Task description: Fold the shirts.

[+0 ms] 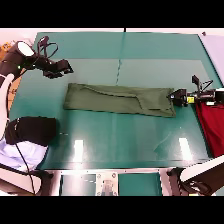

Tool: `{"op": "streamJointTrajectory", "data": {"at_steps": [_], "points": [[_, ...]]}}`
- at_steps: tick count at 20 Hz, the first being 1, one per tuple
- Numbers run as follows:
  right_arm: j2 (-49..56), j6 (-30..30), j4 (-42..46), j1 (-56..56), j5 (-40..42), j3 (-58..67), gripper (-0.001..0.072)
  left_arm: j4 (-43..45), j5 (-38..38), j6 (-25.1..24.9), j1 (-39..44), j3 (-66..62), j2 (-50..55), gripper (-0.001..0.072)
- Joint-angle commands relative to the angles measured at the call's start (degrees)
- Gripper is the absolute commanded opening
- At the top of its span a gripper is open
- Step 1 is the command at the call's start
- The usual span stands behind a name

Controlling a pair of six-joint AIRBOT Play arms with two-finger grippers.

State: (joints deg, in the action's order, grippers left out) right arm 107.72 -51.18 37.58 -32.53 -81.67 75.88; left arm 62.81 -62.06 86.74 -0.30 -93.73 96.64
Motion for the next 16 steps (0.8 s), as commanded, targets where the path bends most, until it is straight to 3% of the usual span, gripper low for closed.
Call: {"op": "streamJointTrajectory", "data": {"at_steps": [1, 7, 8, 16], "points": [[0.3, 0.9, 0.2, -0.2, -0.5, 1.3, 0.0596, -0.1, -0.7, 0.0, -0.1, -0.1, 0.0, 0.0698], [0.3, 1.1, 0.9, -0.9, -4.8, 3.9, 0.0612, -0.1, -0.6, 0.0, -0.1, -0.1, 0.0, 0.0699], [0.3, 1.1, 0.8, -1.0, -4.8, 3.9, 0.0703, -0.1, -0.6, 0.0, -0.1, -0.1, 0.0, 0.0698], [0.3, -0.8, 5.0, 2.1, 1.5, 3.6, 0.0702, -0.1, -0.7, -0.2, -0.1, -0.1, 0.0, 0.0699]]}}
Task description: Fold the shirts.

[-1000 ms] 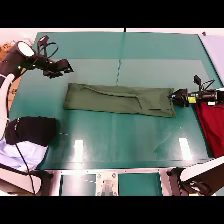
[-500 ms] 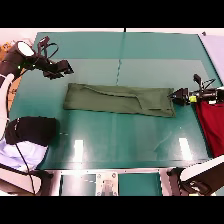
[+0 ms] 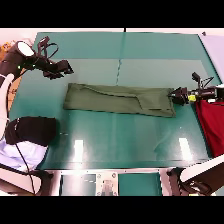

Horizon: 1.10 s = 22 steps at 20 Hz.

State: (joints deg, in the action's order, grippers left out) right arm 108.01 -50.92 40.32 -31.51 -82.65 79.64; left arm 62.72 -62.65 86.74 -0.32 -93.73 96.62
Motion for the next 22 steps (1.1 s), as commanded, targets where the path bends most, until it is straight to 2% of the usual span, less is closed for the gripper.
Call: {"op": "streamJointTrajectory", "data": {"at_steps": [1, 5, 6, 7, 8, 9, 10, 12, 13, 14, 15, 19, 22], "points": [[0.1, -3.0, 3.7, 1.4, 4.1, -0.3, 0.0702, 0.0, -0.2, -0.2, 0.0, -0.1, 0.0, 0.0699], [1.3, -6.2, 5.8, 2.5, 6.0, -0.6, 0.07, 0.0, -1.1, -0.2, 0.0, -0.1, 0.0, 0.0699], [1.5, -7.3, 5.9, 2.9, 6.0, -0.9, 0.0674, -0.1, -1.4, -0.2, 0.0, -0.1, 0.0, 0.0698], [1.6, -7.4, 5.8, 3.3, 5.9, -1.0, 0.0439, -0.3, -1.5, -0.2, 0.0, -0.1, 0.0, 0.0698], [1.7, -7.4, 5.8, 3.6, 5.9, -1.0, 0.0156, -0.7, -1.5, -0.2, 0.0, -0.1, 0.0, 0.0698], [1.7, -7.4, 5.8, 3.9, 6.0, -1.0, 0.0128, -1.5, -1.5, -0.4, 0.0, -0.1, 0.0, 0.0698], [1.7, -7.4, 5.8, 4.2, 6.0, -0.9, 0.0046, -2.4, -1.5, -1.5, 0.0, -0.1, 0.0, 0.0697], [1.6, -7.5, 5.8, 4.3, 5.9, -0.3, 0.0017, -5.7, -1.4, -3.3, 0.0, -0.1, 0.0, 0.0691], [1.5, -7.6, 5.8, 4.4, 5.5, 0.3, 0.0017, -7.5, -1.4, -3.6, 0.0, -0.1, 0.0, 0.0409], [1.0, -7.9, 5.8, 4.4, 4.9, 1.0, 0.0016, -9.5, -1.3, -6.6, 0.3, -0.1, 0.0, 0.0093], [0.1, -8.1, 5.8, 4.5, 3.9, 1.9, 0.0016, -10.8, -1.1, -9.0, 1.1, -0.1, 0.0, 0.0024], [-7.2, -10.0, 5.8, 5.0, -2.2, 7.1, 0.0016, -10.9, 2.8, -9.0, 11.0, 0.2, 1.9, 0.0026], [-13.7, -13.7, 5.3, 5.7, -10.0, 13.0, 0.0016, -12.7, 12.3, -8.8, 23.2, 0.2, 7.2, 0.0026]]}}
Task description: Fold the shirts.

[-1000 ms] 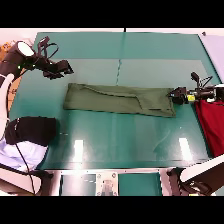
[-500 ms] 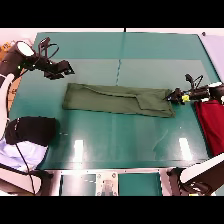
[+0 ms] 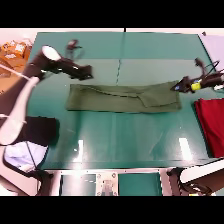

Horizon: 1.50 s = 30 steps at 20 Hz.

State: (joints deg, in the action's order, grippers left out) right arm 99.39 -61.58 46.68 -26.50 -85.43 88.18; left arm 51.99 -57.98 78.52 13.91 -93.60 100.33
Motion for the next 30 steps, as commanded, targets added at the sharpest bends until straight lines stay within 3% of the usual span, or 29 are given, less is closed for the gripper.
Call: {"op": "streamJointTrajectory", "data": {"at_steps": [1, 3, 5, 12, 15, 17, 20, 24, 27, 30], "points": [[-7.2, -3.6, -1.4, 1.2, -9.1, 6.6, 0.0016, -4.0, 11.4, -0.6, 12.8, 0.0, 5.7, 0.0026], [-10.6, -5.5, -4.3, 2.0, -10.9, 10.3, 0.0016, -8.6, 17.5, -1.0, 19.4, -1.6, 10.9, 0.0026], [-12.9, -6.6, -6.7, 3.1, -13.0, 13.8, 0.0017, -13.6, 18.9, -1.0, 23.5, -5.6, 16.2, 0.0026], [-14.1, -10.0, -6.6, 7.5, -13.6, 15.3, 0.0017, -24.4, 19.5, -1.0, 27.4, -17.5, 26.4, 0.0026], [-14.1, -10.0, -6.6, 8.8, -13.0, 14.1, 0.0017, -24.1, 15.8, -1.4, 26.1, -17.5, 26.2, 0.0026], [-13.9, -10.1, -6.7, 9.3, -11.9, 13.7, 0.0017, -23.5, 9.4, -5.2, 23.2, -17.5, 24.7, 0.0025], [-13.8, -10.5, -7.8, 11.3, -9.6, 13.6, 0.0017, -14.3, -1.1, -3.9, 15.8, -17.5, 18.9, 0.0025], [-13.4, -13.2, -8.6, 18.9, -1.3, 12.4, 0.0017, 5.5, -13.5, 2.6, 4.8, -17.5, 8.0, 0.0025], [-10.8, -13.5, -8.6, 28.7, 9.1, 8.2, 0.0017, 16.0, -18.5, 2.6, -2.3, -17.5, 1.0, 0.0026], [-4.7, -13.5, -8.8, 41.6, 24.5, 4.3, 0.0017, 18.5, -19.3, 2.4, -7.4, -17.5, -3.2, 0.0026]]}}
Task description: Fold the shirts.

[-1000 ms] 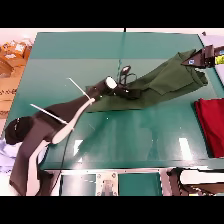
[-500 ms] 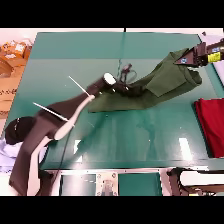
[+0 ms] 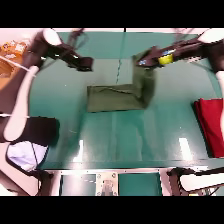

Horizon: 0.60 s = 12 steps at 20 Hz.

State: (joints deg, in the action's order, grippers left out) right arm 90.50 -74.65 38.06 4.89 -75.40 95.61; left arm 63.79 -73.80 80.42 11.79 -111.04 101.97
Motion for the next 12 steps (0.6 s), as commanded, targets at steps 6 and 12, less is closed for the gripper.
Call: {"op": "streamJointTrajectory", "data": {"at_steps": [6, 12], "points": [[21.7, -0.8, -6.2, 31.9, 40.9, -3.5, 0.0463, 7.2, -5.3, -0.1, -8.6, -0.1, -6.1, 0.0026], [20.0, -2.7, -6.1, 19.8, 28.5, -2.2, 0.0017, 8.3, -5.5, -1.4, -8.6, -0.1, -6.1, 0.0026]]}}
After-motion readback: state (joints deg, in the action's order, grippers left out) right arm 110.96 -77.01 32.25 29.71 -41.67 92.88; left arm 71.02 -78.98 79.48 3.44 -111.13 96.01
